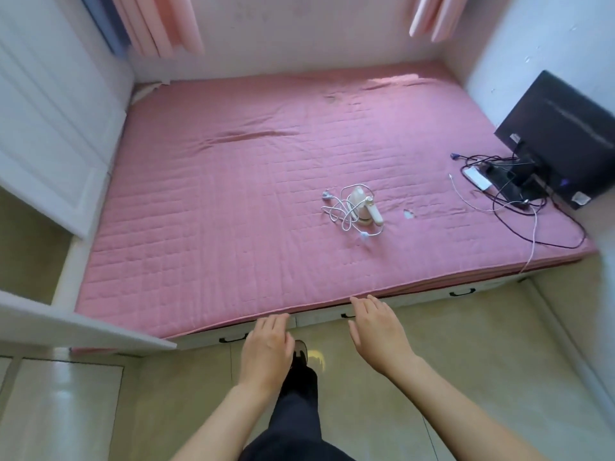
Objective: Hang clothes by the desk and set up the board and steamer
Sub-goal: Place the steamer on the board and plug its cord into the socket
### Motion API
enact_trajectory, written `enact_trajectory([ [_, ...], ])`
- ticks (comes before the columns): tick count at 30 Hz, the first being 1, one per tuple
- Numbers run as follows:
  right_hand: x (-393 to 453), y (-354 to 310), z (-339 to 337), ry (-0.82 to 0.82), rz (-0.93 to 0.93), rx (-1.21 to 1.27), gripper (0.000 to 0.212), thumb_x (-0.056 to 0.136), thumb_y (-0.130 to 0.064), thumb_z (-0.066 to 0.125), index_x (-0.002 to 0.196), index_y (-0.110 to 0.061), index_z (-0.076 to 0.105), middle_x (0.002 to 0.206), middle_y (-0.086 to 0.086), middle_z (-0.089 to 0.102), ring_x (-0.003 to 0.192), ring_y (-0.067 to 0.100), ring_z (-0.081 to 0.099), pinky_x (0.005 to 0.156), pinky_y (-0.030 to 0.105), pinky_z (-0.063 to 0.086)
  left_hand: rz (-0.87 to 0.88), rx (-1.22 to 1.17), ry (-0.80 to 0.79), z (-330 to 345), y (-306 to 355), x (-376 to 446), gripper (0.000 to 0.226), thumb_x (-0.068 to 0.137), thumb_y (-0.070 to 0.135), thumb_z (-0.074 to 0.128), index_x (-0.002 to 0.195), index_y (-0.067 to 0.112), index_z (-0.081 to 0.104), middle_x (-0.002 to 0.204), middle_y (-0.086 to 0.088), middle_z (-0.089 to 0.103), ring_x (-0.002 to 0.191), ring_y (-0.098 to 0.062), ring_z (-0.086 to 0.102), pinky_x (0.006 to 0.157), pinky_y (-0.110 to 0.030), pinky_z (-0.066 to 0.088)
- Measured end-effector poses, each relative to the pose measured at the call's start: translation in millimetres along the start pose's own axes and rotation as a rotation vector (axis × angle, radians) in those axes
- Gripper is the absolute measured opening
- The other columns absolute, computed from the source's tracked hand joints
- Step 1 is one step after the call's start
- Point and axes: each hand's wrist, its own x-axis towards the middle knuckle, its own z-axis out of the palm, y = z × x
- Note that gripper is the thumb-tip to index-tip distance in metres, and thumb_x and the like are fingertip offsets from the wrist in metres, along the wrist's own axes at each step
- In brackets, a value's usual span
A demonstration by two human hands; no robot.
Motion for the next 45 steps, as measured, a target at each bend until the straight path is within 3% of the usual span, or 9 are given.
enact_trajectory([
  [10, 129.1, 44.6, -21.7, -0.031, 0.09, 0.026, 0.037, 0.065, -0.02, 0.08, 0.097, -0.008, 0.066, 0.079, 0.006, 0.065, 0.075, 0.027, 0.064, 0.067, 0.035, 0.055, -0.096, -0.148, -0.109, -7.4, 5.8, 158.3, 0.034, 0.094, 0.015, 0.046, 0.128, 0.016, 0.054, 0.126, 0.003, 0.058, 0.117, -0.014, 0.051, 0.088, -0.028, 0.045],
  [13, 160.0, 60.9, -25.0, -0.068, 0.1, 0.036, 0.037, 0.069, -0.021, 0.077, 0.101, -0.007, 0.066, 0.086, 0.007, 0.066, 0.083, 0.028, 0.065, 0.072, 0.036, 0.054, -0.114, -0.177, -0.157, -7.6, 10.8, 202.3, 0.034, 0.094, 0.014, 0.046, 0.127, 0.015, 0.055, 0.128, 0.002, 0.057, 0.12, -0.016, 0.049, 0.093, -0.032, 0.044],
  [16, 188.7, 79.9, -28.4, -0.138, 0.122, 0.08, 0.034, 0.087, -0.023, 0.059, 0.116, -0.005, 0.058, 0.104, 0.011, 0.063, 0.103, 0.032, 0.056, 0.087, 0.039, 0.046, -0.169, -0.212, -0.186, -1.9, 16.3, 242.1, 0.031, 0.093, 0.015, 0.046, 0.121, 0.015, 0.058, 0.125, 0.001, 0.059, 0.116, -0.018, 0.052, 0.091, -0.036, 0.047],
  [19, 216.4, 104.5, -29.4, -0.152, 0.118, 0.077, 0.037, 0.092, -0.026, 0.051, 0.123, -0.007, 0.052, 0.112, 0.009, 0.059, 0.112, 0.029, 0.052, 0.093, 0.036, 0.041, -0.213, -0.229, -0.191, 7.7, 24.5, 276.4, 0.029, 0.091, 0.012, 0.047, 0.116, 0.013, 0.061, 0.119, -0.002, 0.062, 0.108, -0.02, 0.057, 0.086, -0.035, 0.048],
  [23, 254.9, 143.6, -26.0, -0.18, 0.11, 0.111, 0.038, 0.091, -0.025, 0.054, 0.123, -0.005, 0.053, 0.108, 0.011, 0.06, 0.108, 0.031, 0.054, 0.089, 0.039, 0.044, -0.298, -0.217, -0.208, 26.4, 40.0, 315.8, 0.027, 0.091, 0.012, 0.048, 0.114, 0.013, 0.062, 0.116, -0.003, 0.063, 0.105, -0.023, 0.058, 0.082, -0.031, 0.047],
  [26, 288.0, 176.3, -21.7, -0.241, 0.059, 0.075, 0.039, 0.095, -0.029, 0.046, 0.13, -0.012, 0.046, 0.117, 0.006, 0.056, 0.113, 0.027, 0.049, 0.091, 0.036, 0.04, -0.4, -0.25, -0.208, 46.3, 52.9, 345.2, 0.027, 0.091, 0.012, 0.047, 0.113, 0.012, 0.063, 0.115, -0.005, 0.064, 0.103, -0.024, 0.058, 0.083, -0.032, 0.048],
  [36, 396.2, 270.4, 17.1, -0.397, -0.045, 0.038, 0.031, 0.098, -0.03, 0.038, 0.121, -0.011, 0.045, 0.121, 0.007, 0.052, 0.112, 0.028, 0.047, 0.086, 0.037, 0.04, -0.727, -0.416, -0.161, 139.6, 83.7, 419.3, 0.024, 0.089, 0.013, 0.051, 0.108, 0.01, 0.064, 0.111, -0.006, 0.067, 0.1, -0.027, 0.059, 0.082, -0.029, 0.042],
  [41, 441.8, 300.6, 61.2, -0.433, 0.027, 0.093, 0.032, 0.1, -0.025, 0.035, 0.126, -0.01, 0.043, 0.125, 0.011, 0.05, 0.112, 0.032, 0.048, 0.085, 0.04, 0.042, -0.793, -0.519, -0.202, 187.7, 82.2, 446.1, 0.026, 0.09, 0.012, 0.051, 0.112, 0.01, 0.063, 0.115, -0.005, 0.065, 0.109, -0.024, 0.057, 0.094, -0.031, 0.043],
  [45, 475.4, 316.3, 93.9, -0.462, 0.127, 0.162, 0.033, 0.101, -0.031, 0.034, 0.121, -0.007, 0.044, 0.123, 0.016, 0.05, 0.112, 0.036, 0.048, 0.083, 0.042, 0.041, -0.833, -0.595, -0.254, 218.2, 69.8, 469.8, 0.023, 0.09, 0.015, 0.049, 0.11, 0.012, 0.062, 0.111, -0.006, 0.065, 0.106, -0.026, 0.058, 0.094, -0.036, 0.047],
])
